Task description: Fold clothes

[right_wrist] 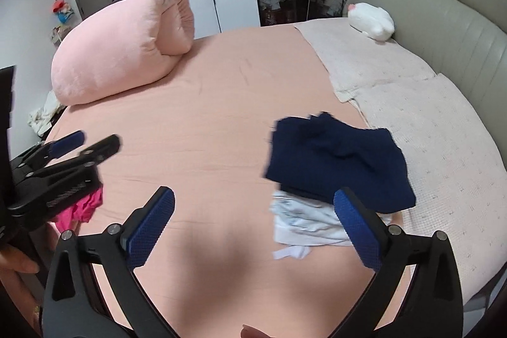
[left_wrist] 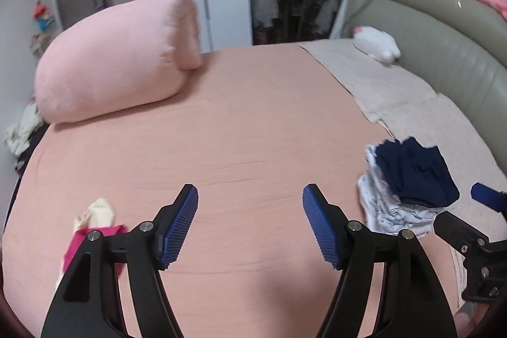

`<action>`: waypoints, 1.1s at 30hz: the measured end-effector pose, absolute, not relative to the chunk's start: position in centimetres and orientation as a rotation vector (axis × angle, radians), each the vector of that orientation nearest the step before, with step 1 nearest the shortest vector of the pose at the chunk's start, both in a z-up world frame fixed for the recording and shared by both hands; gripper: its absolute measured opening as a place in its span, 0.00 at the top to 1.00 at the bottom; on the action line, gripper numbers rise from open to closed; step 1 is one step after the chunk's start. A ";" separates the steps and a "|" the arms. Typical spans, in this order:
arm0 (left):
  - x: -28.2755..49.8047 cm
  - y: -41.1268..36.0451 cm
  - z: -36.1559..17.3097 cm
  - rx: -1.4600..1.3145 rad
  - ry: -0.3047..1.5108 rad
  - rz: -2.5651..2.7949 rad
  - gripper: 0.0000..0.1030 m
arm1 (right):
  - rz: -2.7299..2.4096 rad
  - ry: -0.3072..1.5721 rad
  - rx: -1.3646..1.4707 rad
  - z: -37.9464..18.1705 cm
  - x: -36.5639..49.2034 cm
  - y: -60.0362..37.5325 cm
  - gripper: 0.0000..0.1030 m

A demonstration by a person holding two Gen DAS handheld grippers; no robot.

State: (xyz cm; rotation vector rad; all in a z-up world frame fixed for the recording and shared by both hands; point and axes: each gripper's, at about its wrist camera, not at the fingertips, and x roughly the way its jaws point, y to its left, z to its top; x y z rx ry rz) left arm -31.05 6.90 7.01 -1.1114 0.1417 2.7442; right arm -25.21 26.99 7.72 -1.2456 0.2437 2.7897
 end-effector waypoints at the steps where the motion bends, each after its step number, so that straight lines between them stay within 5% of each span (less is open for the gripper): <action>1: -30.5 5.8 7.5 -1.109 0.126 2.752 0.31 | 2.796 0.246 -1.246 8.0 -25.1 26.0 0.01; 11: -20.8 -2.1 10.7 -1.060 0.049 2.747 0.20 | 2.809 0.153 -1.272 9.4 -18.6 17.7 0.01; 33: -1.3 -6.8 6.8 -1.099 -0.035 2.832 0.20 | 2.775 0.124 -1.318 8.3 -1.2 12.5 0.01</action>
